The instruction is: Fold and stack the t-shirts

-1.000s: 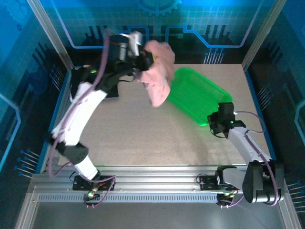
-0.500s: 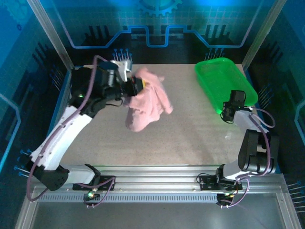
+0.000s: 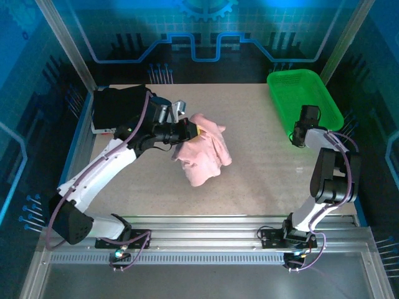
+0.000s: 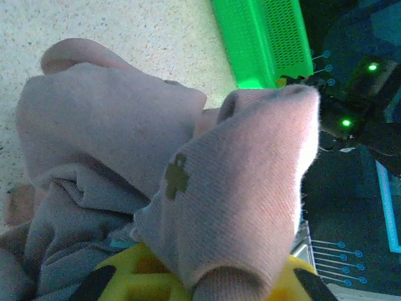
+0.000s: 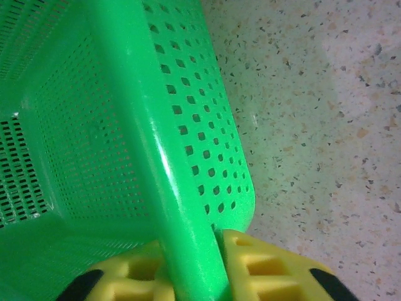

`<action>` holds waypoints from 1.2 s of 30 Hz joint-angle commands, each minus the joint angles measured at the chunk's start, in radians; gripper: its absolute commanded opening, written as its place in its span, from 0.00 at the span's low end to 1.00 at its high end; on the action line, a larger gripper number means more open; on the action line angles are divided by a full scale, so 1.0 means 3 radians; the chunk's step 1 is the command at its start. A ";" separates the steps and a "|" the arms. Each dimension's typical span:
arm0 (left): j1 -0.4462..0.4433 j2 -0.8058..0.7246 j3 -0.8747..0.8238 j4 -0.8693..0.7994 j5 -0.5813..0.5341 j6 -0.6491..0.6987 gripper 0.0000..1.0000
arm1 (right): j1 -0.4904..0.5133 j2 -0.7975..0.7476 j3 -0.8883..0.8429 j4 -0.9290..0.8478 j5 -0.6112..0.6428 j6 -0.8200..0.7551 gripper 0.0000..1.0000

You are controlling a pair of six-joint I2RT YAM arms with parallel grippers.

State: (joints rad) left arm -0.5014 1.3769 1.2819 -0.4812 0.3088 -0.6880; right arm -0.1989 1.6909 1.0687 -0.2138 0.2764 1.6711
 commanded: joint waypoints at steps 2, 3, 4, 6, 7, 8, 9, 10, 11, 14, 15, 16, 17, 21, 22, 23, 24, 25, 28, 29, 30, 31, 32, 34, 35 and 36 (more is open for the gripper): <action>0.0260 0.0266 -0.0125 0.0152 0.0187 -0.0148 0.66 | -0.0062 0.0006 -0.0030 0.0085 -0.0293 -0.0168 0.69; 0.0353 0.0302 -0.0134 0.0109 0.0137 -0.0150 0.71 | -0.0060 -0.0028 0.0010 0.0074 -0.0403 -0.0386 0.76; 0.0464 0.0314 -0.0144 0.0075 0.0098 -0.0169 0.74 | -0.0046 -0.0067 0.0087 0.0037 -0.0512 -0.0642 0.82; 0.0685 0.0268 -0.0198 0.0053 0.0029 -0.0214 0.86 | -0.0018 -0.0164 0.0225 -0.0194 -0.0731 -0.1060 0.89; 0.0787 0.0222 -0.0222 0.0024 -0.0004 -0.0199 0.87 | 0.0015 -0.0257 0.0234 -0.0268 -0.0810 -0.1254 0.93; 0.0862 0.0178 -0.0237 -0.0022 -0.0037 -0.0169 0.88 | 0.0053 -0.0349 0.0217 -0.0300 -0.0866 -0.1395 1.00; 0.0932 0.0128 -0.0257 -0.0094 -0.0077 -0.0126 0.88 | 0.0090 -0.0452 0.0181 -0.0354 -0.0953 -0.1531 1.00; 0.0980 0.0071 -0.0299 -0.0160 -0.0098 -0.0087 0.88 | 0.0131 -0.0558 0.0140 -0.0396 -0.1045 -0.1696 1.00; 0.1012 0.0022 -0.0352 -0.0205 -0.0090 -0.0059 0.88 | 0.0171 -0.0647 0.0117 -0.0455 -0.1128 -0.1826 1.00; 0.1032 -0.0197 -0.0661 -0.0283 0.0007 -0.0033 0.88 | 0.0363 -0.0947 0.0009 -0.0738 -0.1415 -0.2285 1.00; 0.1032 -0.0279 -0.0796 -0.0331 0.0016 -0.0031 0.89 | 0.0466 -0.1068 -0.0038 -0.0863 -0.1483 -0.2461 1.00; 0.1032 -0.0356 -0.0917 -0.0375 0.0004 -0.0030 0.89 | 0.0587 -0.1170 -0.0074 -0.0975 -0.1494 -0.2621 1.00; 0.1040 -0.0449 -0.1053 -0.0401 -0.0006 -0.0041 0.88 | 0.0749 -0.1279 -0.0126 -0.1095 -0.1513 -0.2833 1.00; 0.1048 -0.0670 -0.1619 -0.0283 0.0143 -0.0220 0.87 | 0.1482 -0.1474 -0.0362 -0.1386 -0.1654 -0.3623 0.97; 0.1048 -0.0673 -0.1702 -0.0249 0.0152 -0.0241 0.85 | 0.1639 -0.1472 -0.0427 -0.1432 -0.1640 -0.3762 0.96; 0.1048 -0.0664 -0.1793 -0.0177 0.0166 -0.0249 0.84 | 0.1794 -0.1447 -0.0507 -0.1455 -0.1636 -0.3877 0.95; 0.1048 -0.0642 -0.1870 -0.0069 0.0177 -0.0254 0.82 | 0.1923 -0.1406 -0.0591 -0.1432 -0.1635 -0.3967 0.93; 0.1048 -0.0611 -0.1918 0.0002 0.0173 -0.0251 0.81 | 0.2025 -0.1369 -0.0660 -0.1388 -0.1600 -0.4021 0.92; 0.1048 -0.0442 -0.1982 0.0253 0.0220 -0.0200 0.77 | 0.2216 -0.1183 -0.0860 -0.1180 -0.1507 -0.4101 0.87; 0.1048 -0.0383 -0.1987 0.0330 0.0232 -0.0193 0.77 | 0.2268 -0.1113 -0.0873 -0.1113 -0.1486 -0.4123 0.86; 0.1049 -0.0328 -0.1992 0.0399 0.0229 -0.0178 0.76 | 0.2322 -0.1046 -0.0879 -0.1036 -0.1466 -0.4152 0.85; 0.1048 -0.0281 -0.1997 0.0459 0.0223 -0.0168 0.75 | 0.2357 -0.0979 -0.0880 -0.0978 -0.1466 -0.4168 0.85; 0.1048 -0.0232 -0.2000 0.0527 0.0218 -0.0162 0.75 | 0.2387 -0.0893 -0.0872 -0.0927 -0.1470 -0.4183 0.84; 0.1039 -0.0130 -0.2020 0.0715 0.0232 -0.0185 0.73 | 0.2440 -0.0710 -0.0857 -0.0823 -0.1417 -0.4202 0.83; 0.1034 -0.0078 -0.2023 0.0795 0.0247 -0.0196 0.73 | 0.2445 -0.0615 -0.0833 -0.0785 -0.1387 -0.4202 0.81; 0.1023 0.0002 -0.2021 0.0856 0.0250 -0.0203 0.72 | 0.2444 -0.0503 -0.0795 -0.0756 -0.1337 -0.4198 0.79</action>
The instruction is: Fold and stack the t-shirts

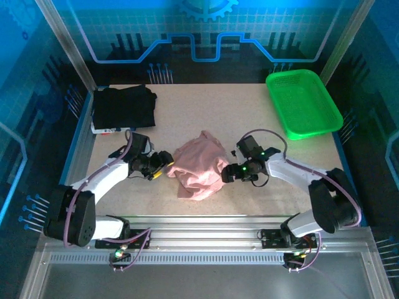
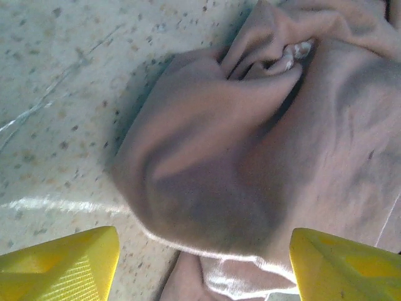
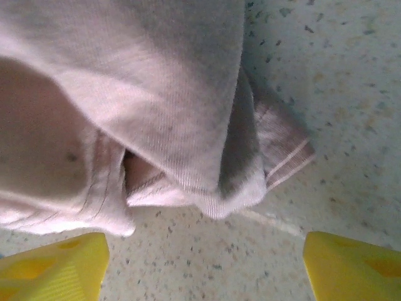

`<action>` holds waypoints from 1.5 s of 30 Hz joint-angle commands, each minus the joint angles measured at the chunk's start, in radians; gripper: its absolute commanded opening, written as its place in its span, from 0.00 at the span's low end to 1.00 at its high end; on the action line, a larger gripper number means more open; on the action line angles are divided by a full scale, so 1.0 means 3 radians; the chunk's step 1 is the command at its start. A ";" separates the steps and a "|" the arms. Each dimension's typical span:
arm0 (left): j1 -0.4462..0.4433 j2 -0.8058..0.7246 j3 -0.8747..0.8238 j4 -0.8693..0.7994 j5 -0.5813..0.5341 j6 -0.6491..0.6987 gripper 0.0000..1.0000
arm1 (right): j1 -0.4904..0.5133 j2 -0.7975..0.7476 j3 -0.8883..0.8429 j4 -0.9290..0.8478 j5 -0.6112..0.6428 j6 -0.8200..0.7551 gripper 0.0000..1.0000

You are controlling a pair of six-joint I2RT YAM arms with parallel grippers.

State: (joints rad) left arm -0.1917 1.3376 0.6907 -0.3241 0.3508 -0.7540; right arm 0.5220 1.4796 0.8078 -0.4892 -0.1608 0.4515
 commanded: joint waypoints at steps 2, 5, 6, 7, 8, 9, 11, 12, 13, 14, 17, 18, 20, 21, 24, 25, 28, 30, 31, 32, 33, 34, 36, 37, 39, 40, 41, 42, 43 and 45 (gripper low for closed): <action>-0.0043 0.0285 -0.0013 0.0395 0.0077 0.0055 0.71 | 0.0044 0.0376 0.0172 0.0192 0.0253 -0.0097 0.73; -0.0085 0.0521 0.0050 0.0472 0.0041 0.0088 0.66 | 0.0043 0.0519 0.0266 0.0328 0.0394 -0.0009 0.65; -0.0115 0.0601 0.0099 0.0434 -0.0009 0.0130 0.64 | 0.0041 0.0572 0.0363 0.0340 0.0457 -0.0007 0.62; -0.0150 0.0679 0.0155 0.0362 -0.0063 0.0174 0.61 | 0.0042 0.0632 0.0423 0.0333 0.0511 -0.0004 0.58; -0.0174 0.0734 0.0197 0.0330 -0.0091 0.0202 0.56 | 0.0039 0.0693 0.0475 0.0319 0.0535 -0.0003 0.54; -0.0200 0.0776 0.0222 0.0314 -0.0121 0.0212 0.48 | 0.0035 0.0743 0.0549 0.0292 0.0540 -0.0010 0.48; -0.0220 0.0817 0.0251 0.0342 -0.0132 0.0190 0.30 | 0.0033 0.0795 0.0647 0.0232 0.0586 -0.0027 0.35; -0.0220 0.0805 0.0274 0.0319 -0.0134 0.0187 0.20 | 0.0033 0.0789 0.0679 0.0208 0.0615 -0.0036 0.27; -0.0225 0.0756 0.0324 0.0243 -0.0161 0.0187 0.11 | 0.0034 0.0769 0.0705 0.0184 0.0649 -0.0052 0.19; -0.0228 0.0678 0.0368 0.0173 -0.0205 0.0216 0.06 | 0.0033 0.0736 0.0731 0.0154 0.0696 -0.0065 0.13; -0.0245 0.0329 0.0555 -0.0125 -0.0364 0.0358 0.01 | 0.0025 0.0550 0.0819 -0.0006 0.0865 -0.0103 0.02; -0.0249 0.0224 0.0637 -0.0235 -0.0416 0.0418 0.00 | 0.0029 0.0463 0.0858 -0.0069 0.0899 -0.0127 0.01; -0.0246 0.0053 0.0797 -0.0418 -0.0482 0.0516 0.00 | 0.0023 0.0286 0.0969 -0.0225 0.0982 -0.0186 0.01; -0.0246 -0.0038 0.0891 -0.0513 -0.0519 0.0563 0.00 | 0.0021 0.0186 0.1040 -0.0314 0.1020 -0.0221 0.01; -0.0246 -0.0313 0.1127 -0.0666 -0.0601 0.0620 0.00 | -0.0024 -0.0079 0.1271 -0.0537 0.1036 -0.0362 0.02; -0.0245 -0.0395 0.1205 -0.0700 -0.0624 0.0630 0.00 | -0.0045 -0.0156 0.1355 -0.0626 0.1035 -0.0419 0.02; -0.0250 -0.0598 0.1465 -0.0817 -0.0664 0.0666 0.00 | -0.0135 -0.0355 0.1626 -0.0868 0.1019 -0.0598 0.02; -0.0251 -0.0702 0.1619 -0.0888 -0.0666 0.0702 0.00 | -0.0218 -0.0478 0.1794 -0.1012 0.0998 -0.0693 0.02; -0.0251 -0.0756 0.1691 -0.0918 -0.0654 0.0727 0.00 | -0.0267 -0.0544 0.1884 -0.1081 0.0980 -0.0737 0.02; -0.0251 -0.0813 0.1746 -0.0935 -0.0653 0.0743 0.00 | -0.0310 -0.0602 0.1959 -0.1136 0.0957 -0.0768 0.02; -0.0251 -0.0880 0.1800 -0.0952 -0.0667 0.0757 0.00 | -0.0366 -0.0658 0.2038 -0.1197 0.0911 -0.0798 0.02; -0.0251 -0.0956 0.1860 -0.0964 -0.0687 0.0766 0.00 | -0.0415 -0.0733 0.2119 -0.1255 0.0859 -0.0822 0.02; -0.0251 -0.1079 0.1995 -0.0978 -0.0699 0.0785 0.00 | -0.0516 -0.0854 0.2282 -0.1337 0.0679 -0.0859 0.02; -0.0251 -0.1141 0.2078 -0.0974 -0.0694 0.0795 0.00 | -0.0571 -0.0921 0.2355 -0.1355 0.0523 -0.0875 0.02; -0.0251 -0.1233 0.2268 -0.0974 -0.0712 0.0831 0.00 | -0.0668 -0.1027 0.2492 -0.1373 0.0271 -0.0871 0.02; -0.0251 -0.1255 0.2395 -0.1000 -0.0747 0.0878 0.00 | -0.0723 -0.1065 0.2578 -0.1368 0.0100 -0.0857 0.01; -0.0251 -0.1253 0.2531 -0.1046 -0.0797 0.0938 0.00 | -0.0765 -0.1083 0.2639 -0.1370 -0.0028 -0.0834 0.01; -0.0251 -0.1227 0.2704 -0.1100 -0.0844 0.1020 0.00 | -0.0799 -0.1077 0.2737 -0.1387 -0.0160 -0.0813 0.01; -0.0251 -0.1186 0.2873 -0.1144 -0.0865 0.1104 0.00 | -0.0814 -0.1055 0.2819 -0.1413 -0.0288 -0.0805 0.01; -0.0250 -0.1060 0.3145 -0.1157 -0.0847 0.1216 0.00 | -0.0827 -0.1007 0.2937 -0.1412 -0.0401 -0.0804 0.01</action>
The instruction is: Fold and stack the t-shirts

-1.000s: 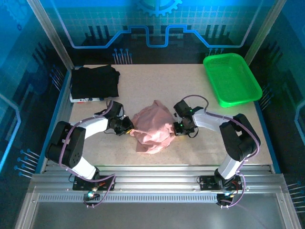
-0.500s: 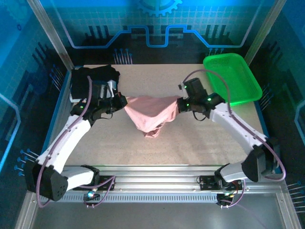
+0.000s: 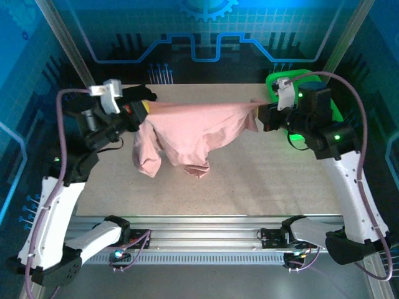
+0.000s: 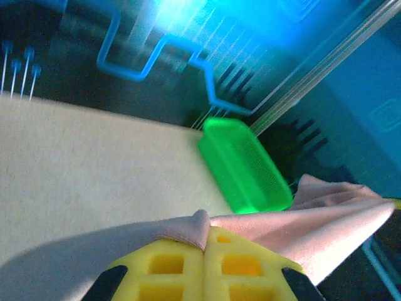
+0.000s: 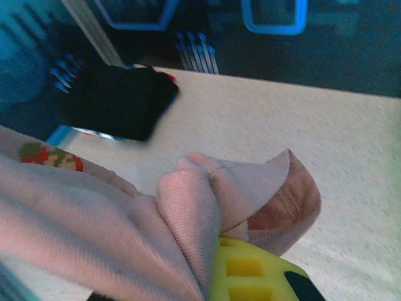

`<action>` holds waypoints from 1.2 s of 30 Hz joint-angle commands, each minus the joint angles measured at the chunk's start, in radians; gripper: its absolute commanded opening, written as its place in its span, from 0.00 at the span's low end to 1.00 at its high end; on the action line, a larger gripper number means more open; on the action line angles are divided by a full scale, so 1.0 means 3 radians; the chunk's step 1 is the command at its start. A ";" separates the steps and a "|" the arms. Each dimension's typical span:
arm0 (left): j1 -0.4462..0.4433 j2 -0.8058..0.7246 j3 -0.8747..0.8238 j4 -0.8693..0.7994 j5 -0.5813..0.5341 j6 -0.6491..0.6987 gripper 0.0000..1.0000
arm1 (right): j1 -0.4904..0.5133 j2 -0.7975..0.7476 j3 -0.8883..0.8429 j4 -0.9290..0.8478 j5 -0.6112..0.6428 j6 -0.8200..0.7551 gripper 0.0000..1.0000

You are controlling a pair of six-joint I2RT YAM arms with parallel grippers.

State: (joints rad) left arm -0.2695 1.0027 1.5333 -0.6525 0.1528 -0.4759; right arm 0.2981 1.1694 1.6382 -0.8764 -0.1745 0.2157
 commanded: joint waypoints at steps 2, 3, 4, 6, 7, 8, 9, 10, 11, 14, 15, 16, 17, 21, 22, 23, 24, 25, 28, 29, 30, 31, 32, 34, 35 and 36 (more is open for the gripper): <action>0.0009 0.0246 0.0558 0.0008 -0.0091 0.0395 0.00 | -0.0153 0.0136 0.0291 -0.0116 -0.0337 -0.0013 0.00; 0.0009 0.0361 0.0677 0.0019 -0.0061 0.0479 0.00 | -0.0224 0.0234 0.0395 -0.0111 -0.0383 -0.0005 0.00; 0.0009 0.0477 0.0795 0.0027 -0.0085 0.0579 0.00 | -0.0298 0.0346 0.0510 -0.0107 -0.0450 0.0022 0.00; 0.0014 0.0684 0.1026 0.0025 -0.0162 0.0805 0.00 | -0.0399 0.0570 0.0708 -0.0037 -0.0628 0.0092 0.00; 0.0035 0.0806 0.1194 0.0012 -0.0215 0.0909 0.00 | -0.0428 0.0682 0.0816 0.0035 -0.0714 0.0156 0.00; 0.0077 0.0898 0.1361 -0.0005 -0.0213 0.0965 0.00 | -0.0433 0.0771 0.0901 0.0104 -0.0821 0.0203 0.00; 0.0137 0.1013 0.1579 -0.0037 -0.0182 0.1002 0.00 | -0.0436 0.0875 0.1005 0.0209 -0.0952 0.0256 0.00; 0.0179 0.1122 0.1814 -0.0082 -0.0166 0.1050 0.00 | -0.0436 0.0990 0.1143 0.0260 -0.1041 0.0313 0.00; 0.0196 0.1214 0.2011 -0.0130 -0.0167 0.1122 0.00 | -0.0435 0.1096 0.1284 0.0267 -0.1086 0.0358 0.00; 0.0216 0.1474 0.2627 -0.0308 -0.0171 0.1326 0.00 | -0.0441 0.1394 0.1770 0.0213 -0.1237 0.0459 0.00; 0.0218 0.1509 0.2742 -0.0330 -0.0172 0.1355 0.00 | -0.0444 0.1462 0.1904 0.0174 -0.1263 0.0485 0.00; 0.0218 0.1510 0.2783 -0.0328 -0.0165 0.1361 0.00 | -0.0456 0.1516 0.1985 0.0137 -0.1292 0.0501 0.00; 0.0218 0.1492 0.2794 -0.0325 -0.0129 0.1350 0.00 | -0.0464 0.1536 0.2040 0.0103 -0.1328 0.0509 0.00; 0.0218 0.1269 0.2551 -0.0316 0.0090 0.1279 0.00 | -0.0531 0.1320 0.1727 0.0048 -0.1457 0.0504 0.00; 0.0218 0.1194 0.2458 -0.0315 0.0151 0.1265 0.00 | -0.0557 0.1214 0.1579 0.0048 -0.1497 0.0492 0.00; 0.0218 0.1103 0.2343 -0.0324 0.0208 0.1236 0.00 | -0.0597 0.1097 0.1396 0.0034 -0.1535 0.0483 0.00; 0.0218 0.1008 0.2206 -0.0333 0.0281 0.1205 0.00 | -0.0647 0.0960 0.1196 0.0015 -0.1548 0.0473 0.00; 0.0218 0.0934 0.2088 -0.0343 0.0337 0.1160 0.00 | -0.0705 0.0842 0.1009 0.0000 -0.1552 0.0470 0.00; 0.0213 0.0745 0.1622 -0.0412 0.0526 0.0986 0.00 | -0.0987 0.0506 0.0394 -0.0079 -0.1718 0.0542 0.00; 0.0208 0.0693 0.1385 -0.0376 0.0581 0.0886 0.00 | -0.1076 0.0417 0.0178 -0.0108 -0.1764 0.0541 0.00; 0.0201 0.0647 0.1117 -0.0284 0.0646 0.0747 0.00 | -0.1170 0.0351 -0.0002 -0.0149 -0.1798 0.0524 0.00; 0.0177 0.0627 0.0886 -0.0184 0.0708 0.0635 0.00 | -0.1243 0.0323 -0.0135 -0.0197 -0.1828 0.0502 0.00; 0.0121 0.0637 0.0644 -0.0087 0.0745 0.0572 0.00 | -0.1325 0.0329 -0.0259 -0.0260 -0.1837 0.0476 0.00; -0.0018 0.0741 0.0286 0.0007 0.0639 0.0614 0.00 | -0.1433 0.0401 -0.0447 -0.0305 -0.1848 0.0381 0.00; -0.0070 0.0831 0.0126 0.0081 0.0617 0.0652 0.00 | -0.1452 0.0476 -0.0519 -0.0315 -0.1742 0.0323 0.00; -0.0088 0.0941 -0.0022 0.0192 0.0616 0.0654 0.00 | -0.1459 0.0587 -0.0561 -0.0330 -0.1630 0.0291 0.00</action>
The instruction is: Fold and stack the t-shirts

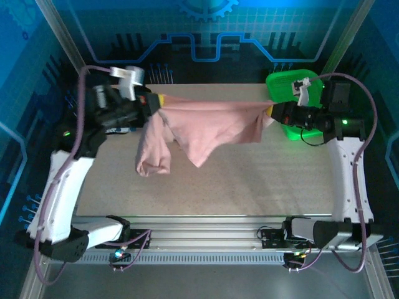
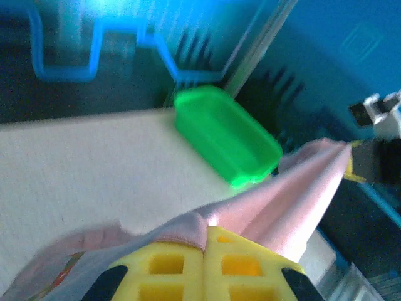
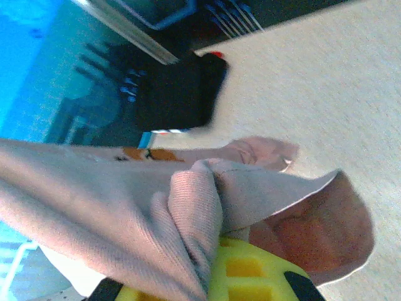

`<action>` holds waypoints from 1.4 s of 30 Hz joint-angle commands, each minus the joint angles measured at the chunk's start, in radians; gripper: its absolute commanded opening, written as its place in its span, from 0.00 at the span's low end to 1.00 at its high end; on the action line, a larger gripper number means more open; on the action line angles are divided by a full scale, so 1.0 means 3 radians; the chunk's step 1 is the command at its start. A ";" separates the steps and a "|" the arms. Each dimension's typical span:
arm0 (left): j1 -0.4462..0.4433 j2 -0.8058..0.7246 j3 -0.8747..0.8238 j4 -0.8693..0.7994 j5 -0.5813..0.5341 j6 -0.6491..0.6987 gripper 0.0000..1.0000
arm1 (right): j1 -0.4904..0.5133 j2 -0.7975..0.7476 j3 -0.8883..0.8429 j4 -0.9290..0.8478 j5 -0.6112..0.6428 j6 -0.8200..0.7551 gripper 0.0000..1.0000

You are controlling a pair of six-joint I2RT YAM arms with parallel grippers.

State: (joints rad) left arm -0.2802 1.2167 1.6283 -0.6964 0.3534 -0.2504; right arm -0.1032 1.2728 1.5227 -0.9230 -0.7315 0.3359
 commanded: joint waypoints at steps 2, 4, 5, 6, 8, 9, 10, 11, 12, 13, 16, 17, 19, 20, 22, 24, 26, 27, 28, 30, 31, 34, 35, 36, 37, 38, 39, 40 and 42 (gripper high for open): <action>-0.0048 0.0505 -0.0527 0.0560 -0.0068 -0.0079 0.00 | -0.0121 0.0552 -0.0179 -0.0179 0.0279 -0.0231 0.01; -0.0048 0.0853 -0.0542 0.0671 -0.0164 0.0003 0.00 | -0.0116 0.0925 -0.0123 -0.0144 0.0539 -0.0252 0.00; -0.0048 0.1040 -0.0534 0.0727 -0.0232 0.0061 0.00 | -0.0116 0.1124 -0.0097 -0.0053 0.0595 -0.0243 0.02; -0.0023 0.1212 -0.0525 0.0783 -0.0317 0.0071 0.01 | -0.0098 0.1323 -0.0051 0.0046 0.0700 -0.0225 0.04; 0.0059 0.1507 -0.0500 0.0897 -0.0365 -0.0005 0.23 | -0.0049 0.1696 0.0084 0.0190 0.0928 -0.0139 0.06; 0.0083 0.1646 -0.0457 0.0910 -0.0351 -0.0035 0.40 | -0.0018 0.1889 0.0200 0.0222 0.1038 -0.0102 0.14; 0.0090 0.1736 -0.0399 0.0895 -0.0324 -0.0065 0.50 | 0.0017 0.2037 0.0312 0.0220 0.1176 -0.0069 0.24; 0.0090 0.1807 -0.0341 0.0870 -0.0249 -0.0120 0.63 | 0.0058 0.2160 0.0417 0.0218 0.1323 -0.0030 0.35; 0.0081 0.1799 -0.0316 0.0869 -0.0185 -0.0186 0.71 | 0.0085 0.2230 0.0495 0.0231 0.1400 0.0004 0.47; 0.0068 0.1729 -0.0326 0.0867 -0.0213 -0.0229 0.82 | 0.0109 0.2236 0.0518 0.0272 0.1417 0.0025 0.56; 0.0070 0.1323 -0.0463 0.0703 -0.0362 -0.0480 0.99 | 0.0213 0.2002 0.0454 0.0365 0.1476 -0.0011 0.69; 0.0070 0.1154 -0.0543 0.0586 -0.0363 -0.0570 0.99 | 0.0256 0.1870 0.0398 0.0364 0.1473 -0.0032 0.72; 0.0070 0.0837 -0.0721 0.0308 -0.0345 -0.0707 0.99 | 0.0349 0.1588 0.0236 0.0326 0.1407 -0.0075 0.76; 0.0070 0.0672 -0.0841 0.0162 -0.0329 -0.0807 0.99 | 0.0430 0.1443 0.0122 0.0271 0.1393 -0.0107 0.78; 0.0048 0.0366 -0.1139 0.0003 -0.0207 -0.1016 0.99 | 0.0619 0.1180 -0.0090 0.0143 0.1396 -0.0123 0.78; -0.0099 0.0079 -0.1496 -0.0009 -0.0148 -0.1238 0.99 | 0.0854 0.0935 -0.0398 0.0110 0.1389 -0.0036 0.78; -0.0351 -0.0065 -0.1760 0.0030 -0.0170 -0.1385 0.99 | 0.1084 0.0729 -0.0716 0.0200 0.1372 0.0117 0.78; -0.0498 -0.0079 -0.1883 0.0068 -0.0191 -0.1434 0.99 | 0.1205 0.0653 -0.0918 0.0306 0.1301 0.0184 0.78; -0.0610 -0.0066 -0.1992 0.0123 -0.0207 -0.1479 0.99 | 0.1306 0.0618 -0.1063 0.0417 0.1232 0.0222 0.78; -0.0744 0.0009 -0.2265 0.0315 -0.0186 -0.1682 0.97 | 0.1532 0.0662 -0.1304 0.0661 0.1117 0.0271 0.76; -0.0765 0.0023 -0.2404 0.0466 -0.0158 -0.1791 0.96 | 0.1638 0.0724 -0.1355 0.0761 0.1074 0.0270 0.75; -0.0774 0.0019 -0.2809 0.0896 -0.0176 -0.2114 0.95 | 0.2013 0.1046 -0.1310 0.0923 0.1088 0.0129 0.72; -0.0770 0.0017 -0.2871 0.0889 -0.0222 -0.2157 0.94 | 0.2102 0.1180 -0.1271 0.0983 0.1079 0.0107 0.71; -0.0774 -0.0011 -0.2937 0.0844 -0.0286 -0.2209 0.94 | 0.2174 0.1294 -0.1249 0.1079 0.1044 0.0111 0.71; -0.0774 -0.0049 -0.2996 0.0829 -0.0332 -0.2250 0.95 | 0.2219 0.1393 -0.1225 0.1153 0.1033 0.0124 0.70; -0.0766 -0.0118 -0.3069 0.0828 -0.0376 -0.2295 0.95 | 0.2257 0.1527 -0.1178 0.1207 0.1028 0.0138 0.70; -0.0763 -0.0187 -0.3124 0.0833 -0.0410 -0.2318 0.96 | 0.2291 0.1636 -0.1115 0.1253 0.1013 0.0143 0.70; -0.0764 -0.0244 -0.3162 0.0817 -0.0439 -0.2329 0.96 | 0.2321 0.1736 -0.1062 0.1291 0.1011 0.0152 0.69; -0.0761 -0.0352 -0.3229 0.0769 -0.0522 -0.2355 0.97 | 0.2409 0.1954 -0.0917 0.1316 0.1019 0.0150 0.69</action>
State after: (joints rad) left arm -0.5087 1.1683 0.6830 -0.4866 0.2451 -0.9020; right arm 0.5934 1.8000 1.1801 -0.5930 -0.4046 0.3824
